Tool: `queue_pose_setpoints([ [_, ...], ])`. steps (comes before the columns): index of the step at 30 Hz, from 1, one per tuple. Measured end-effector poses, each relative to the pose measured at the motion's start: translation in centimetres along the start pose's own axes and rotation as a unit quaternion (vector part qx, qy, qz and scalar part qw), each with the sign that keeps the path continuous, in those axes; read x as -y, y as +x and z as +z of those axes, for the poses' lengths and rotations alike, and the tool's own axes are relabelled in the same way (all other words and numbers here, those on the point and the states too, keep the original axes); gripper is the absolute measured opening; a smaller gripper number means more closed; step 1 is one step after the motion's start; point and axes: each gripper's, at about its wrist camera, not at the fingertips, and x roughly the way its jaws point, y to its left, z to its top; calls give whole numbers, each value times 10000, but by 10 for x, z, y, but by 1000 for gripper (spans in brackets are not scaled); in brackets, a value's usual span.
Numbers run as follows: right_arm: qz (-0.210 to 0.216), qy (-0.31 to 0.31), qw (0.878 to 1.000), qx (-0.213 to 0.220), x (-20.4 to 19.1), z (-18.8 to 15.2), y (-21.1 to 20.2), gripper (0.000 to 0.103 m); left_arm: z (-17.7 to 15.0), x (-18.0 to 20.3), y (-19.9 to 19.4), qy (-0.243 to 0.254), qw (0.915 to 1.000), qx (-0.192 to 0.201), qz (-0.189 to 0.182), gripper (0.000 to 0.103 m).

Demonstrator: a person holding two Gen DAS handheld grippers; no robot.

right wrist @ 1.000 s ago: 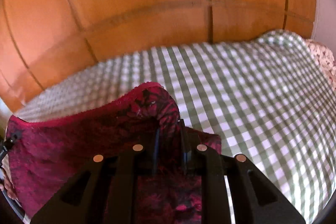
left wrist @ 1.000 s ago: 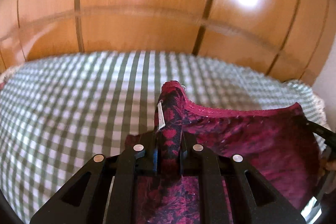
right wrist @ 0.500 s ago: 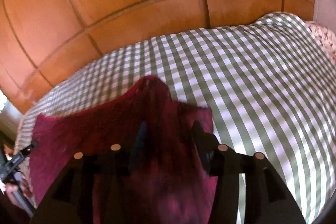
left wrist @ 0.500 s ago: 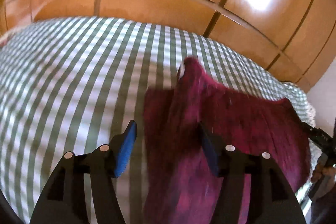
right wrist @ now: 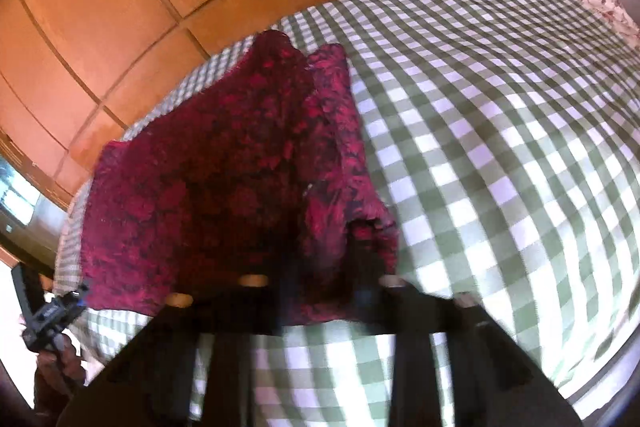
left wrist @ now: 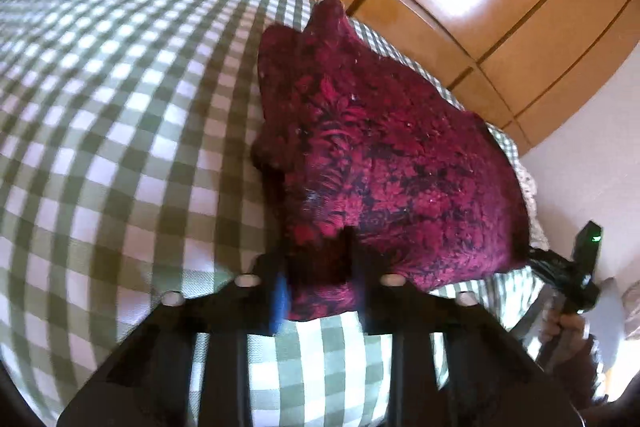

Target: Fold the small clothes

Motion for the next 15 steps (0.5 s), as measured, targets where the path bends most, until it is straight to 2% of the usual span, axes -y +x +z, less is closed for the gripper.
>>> queue_pose_setpoints([
  [6, 365, -115, 9992, 68, -4, -8, -39, 13, -5, 7, -27, 57, 9998, 91, -151, 12],
  [10, 390, -247, 9987, -218, -1, -36, -55, 12, -30, 2, -51, 30, 9998, -49, -210, 12],
  [12, 365, -279, 9981, -403, 1, -49, -56, 13, -41, 2, -58, 71, 9998, -119, -118, 14],
  [14, 240, -367, 9980, -463, 2, -54, -56, 17, -44, 1, -64, 54, 9999, -124, -91, 18],
  [15, 223, -329, 9986, -351, 2, -50, -58, 23, -40, 0, -68, 32, 10000, 3, -58, 31],
])
